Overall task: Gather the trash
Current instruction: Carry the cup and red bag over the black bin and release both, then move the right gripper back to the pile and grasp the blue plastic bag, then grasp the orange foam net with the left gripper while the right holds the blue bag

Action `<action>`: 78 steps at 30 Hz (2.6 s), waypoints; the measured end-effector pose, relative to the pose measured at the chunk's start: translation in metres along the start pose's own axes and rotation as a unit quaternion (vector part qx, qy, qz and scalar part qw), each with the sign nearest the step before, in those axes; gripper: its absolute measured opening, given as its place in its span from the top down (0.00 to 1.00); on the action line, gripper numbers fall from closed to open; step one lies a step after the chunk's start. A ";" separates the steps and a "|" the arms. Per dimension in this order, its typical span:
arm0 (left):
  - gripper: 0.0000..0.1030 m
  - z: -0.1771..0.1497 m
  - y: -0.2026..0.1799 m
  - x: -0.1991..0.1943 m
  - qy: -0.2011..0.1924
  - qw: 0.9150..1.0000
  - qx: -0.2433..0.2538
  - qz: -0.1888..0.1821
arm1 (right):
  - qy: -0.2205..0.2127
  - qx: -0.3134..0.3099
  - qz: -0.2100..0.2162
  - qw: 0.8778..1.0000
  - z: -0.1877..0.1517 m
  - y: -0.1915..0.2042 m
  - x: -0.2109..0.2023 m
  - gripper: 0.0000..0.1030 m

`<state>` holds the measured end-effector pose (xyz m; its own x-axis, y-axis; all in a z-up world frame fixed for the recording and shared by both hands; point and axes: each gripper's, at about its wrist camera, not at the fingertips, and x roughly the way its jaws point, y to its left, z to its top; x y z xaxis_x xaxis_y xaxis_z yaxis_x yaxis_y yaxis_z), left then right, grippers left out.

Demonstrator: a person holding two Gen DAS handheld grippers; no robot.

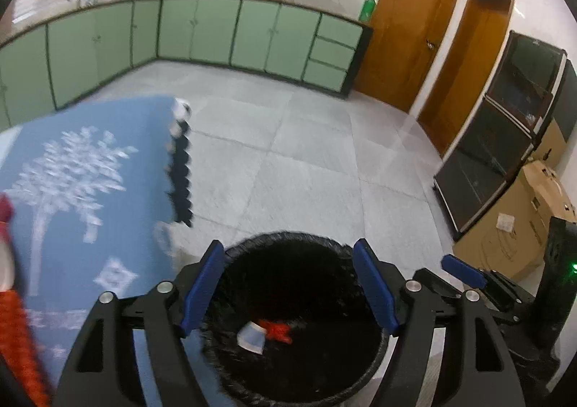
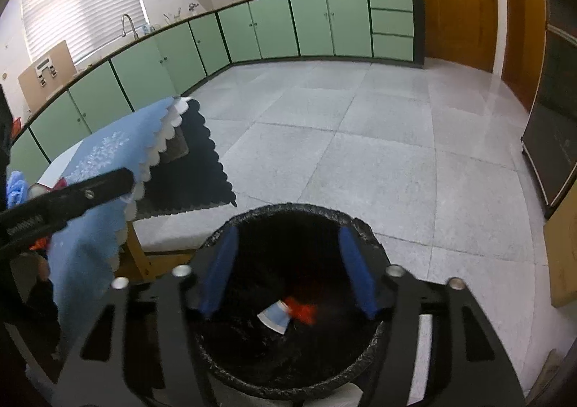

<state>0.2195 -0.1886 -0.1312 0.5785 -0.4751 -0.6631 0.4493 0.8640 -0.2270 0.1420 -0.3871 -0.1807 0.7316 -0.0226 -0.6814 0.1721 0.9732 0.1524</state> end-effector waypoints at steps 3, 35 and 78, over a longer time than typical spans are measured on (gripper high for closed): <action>0.27 0.001 0.009 -0.039 -0.037 0.999 0.008 0.026 | -0.019 -0.010 0.012 1.000 0.002 0.015 -0.018 0.27; 0.21 -0.127 0.161 -0.255 -0.104 0.952 -0.083 0.275 | -0.045 -0.141 0.191 0.970 -0.018 0.245 -0.083 0.29; 0.22 -0.105 0.197 -0.239 -0.117 0.947 -0.120 0.273 | -0.019 -0.160 0.278 0.947 0.015 0.303 -0.037 0.74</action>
<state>0.0983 0.1129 -0.0925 0.8273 0.0548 -0.5591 -0.1123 0.9913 -0.0690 0.1766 -0.0946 -0.0985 0.6750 0.5108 -0.5323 -0.4500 0.8568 0.2517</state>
